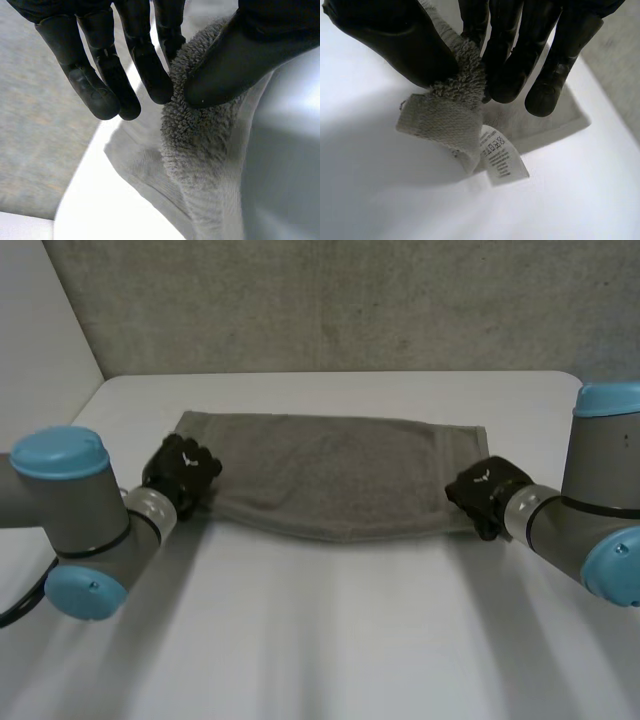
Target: Fold the towel.
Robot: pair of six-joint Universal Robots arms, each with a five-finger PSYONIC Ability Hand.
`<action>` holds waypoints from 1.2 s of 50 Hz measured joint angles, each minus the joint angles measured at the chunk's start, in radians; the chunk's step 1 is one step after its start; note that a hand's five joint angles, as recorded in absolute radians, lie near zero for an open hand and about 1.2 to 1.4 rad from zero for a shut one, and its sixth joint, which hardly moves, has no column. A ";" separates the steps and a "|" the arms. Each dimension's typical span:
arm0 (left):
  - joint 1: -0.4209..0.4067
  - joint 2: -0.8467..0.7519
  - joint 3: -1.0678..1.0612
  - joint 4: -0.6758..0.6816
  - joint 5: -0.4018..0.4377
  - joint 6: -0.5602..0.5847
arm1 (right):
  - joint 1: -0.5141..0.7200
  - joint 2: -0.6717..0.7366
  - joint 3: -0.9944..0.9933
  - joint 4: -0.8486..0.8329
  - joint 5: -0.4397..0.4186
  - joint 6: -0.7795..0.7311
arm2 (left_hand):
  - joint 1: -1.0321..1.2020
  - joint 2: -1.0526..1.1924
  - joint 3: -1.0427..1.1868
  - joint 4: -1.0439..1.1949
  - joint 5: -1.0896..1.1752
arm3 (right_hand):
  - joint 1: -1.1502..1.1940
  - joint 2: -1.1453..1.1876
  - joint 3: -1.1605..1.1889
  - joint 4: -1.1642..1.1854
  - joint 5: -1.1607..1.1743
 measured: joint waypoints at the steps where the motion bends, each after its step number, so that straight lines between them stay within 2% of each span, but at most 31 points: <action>1: -0.001 -0.007 -0.004 -0.006 -0.001 0.018 | -0.006 0.003 0.002 0.005 0.006 0.004 | 0.000 0.000 0.000 0.000 0.000 | 0.000 0.000 0.000 0.000 0.000; 4: -0.002 -0.013 -0.012 -0.028 -0.001 0.049 | -0.018 -0.001 0.004 0.012 0.018 0.012 | -0.016 -0.032 -0.045 -0.036 -0.028 | 0.000 0.000 0.000 0.000 0.000; 8: -0.005 -0.007 -0.020 -0.074 0.003 0.070 | -0.038 -0.038 0.009 0.015 0.033 0.021 | -0.367 -0.457 -0.485 -0.478 -0.431 | 0.000 0.000 0.000 0.000 0.000; 9: -0.006 -0.004 -0.022 -0.087 0.004 0.072 | -0.044 -0.051 0.012 0.014 0.036 0.024 | -0.512 -0.593 -0.624 -0.615 -0.567 | 0.000 0.000 0.000 0.000 0.000; 12: -0.010 0.006 -0.025 -0.105 0.003 0.070 | -0.055 -0.077 0.030 0.013 0.038 0.027 | -0.750 -0.842 -0.879 -0.859 -0.815 | 0.000 0.000 0.000 0.000 0.000; 14: -0.011 0.011 -0.027 -0.110 0.002 0.068 | -0.058 -0.085 0.039 0.011 0.038 0.028 | -0.801 -0.900 -0.936 -0.909 -0.878 | 0.000 0.000 0.000 0.000 0.000; 16: -0.011 0.024 -0.027 -0.112 -0.001 0.064 | -0.060 -0.092 0.052 0.010 0.037 0.029 | -0.963 -1.058 -1.099 -1.069 -1.041 | 0.000 0.000 0.000 0.000 0.000; 20: -0.007 0.049 -0.038 -0.115 -0.005 0.059 | -0.060 -0.093 0.073 0.004 0.035 0.029 | -1.072 -1.171 -1.218 -1.181 -1.164 | 0.000 0.000 0.000 0.000 0.000; 30: 0.038 0.154 -0.156 -0.117 0.007 0.055 | -0.059 -0.082 0.095 -0.025 0.034 0.029 | -1.082 -1.188 -1.226 -1.190 -1.179 | 0.000 0.000 0.000 0.000 0.000; 41: 0.112 0.245 -0.316 -0.120 0.062 0.008 | -0.058 -0.082 0.116 -0.055 0.034 0.028 | -1.005 -1.099 -1.132 -1.109 -1.067 | 0.000 0.000 0.000 0.000 0.000; 52: 0.136 0.246 -0.345 -0.110 0.104 -0.136 | -0.053 -0.083 0.125 -0.057 0.033 0.028 | -1.002 -1.092 -1.129 -1.109 -1.063 | 0.000 0.000 0.000 0.000 0.000; 60: 0.140 0.189 -0.336 -0.036 0.107 -0.164 | -0.052 -0.085 0.132 -0.058 0.032 0.028 | -0.977 -1.071 -1.105 -1.082 -1.040 | 0.000 0.000 0.000 0.000 0.000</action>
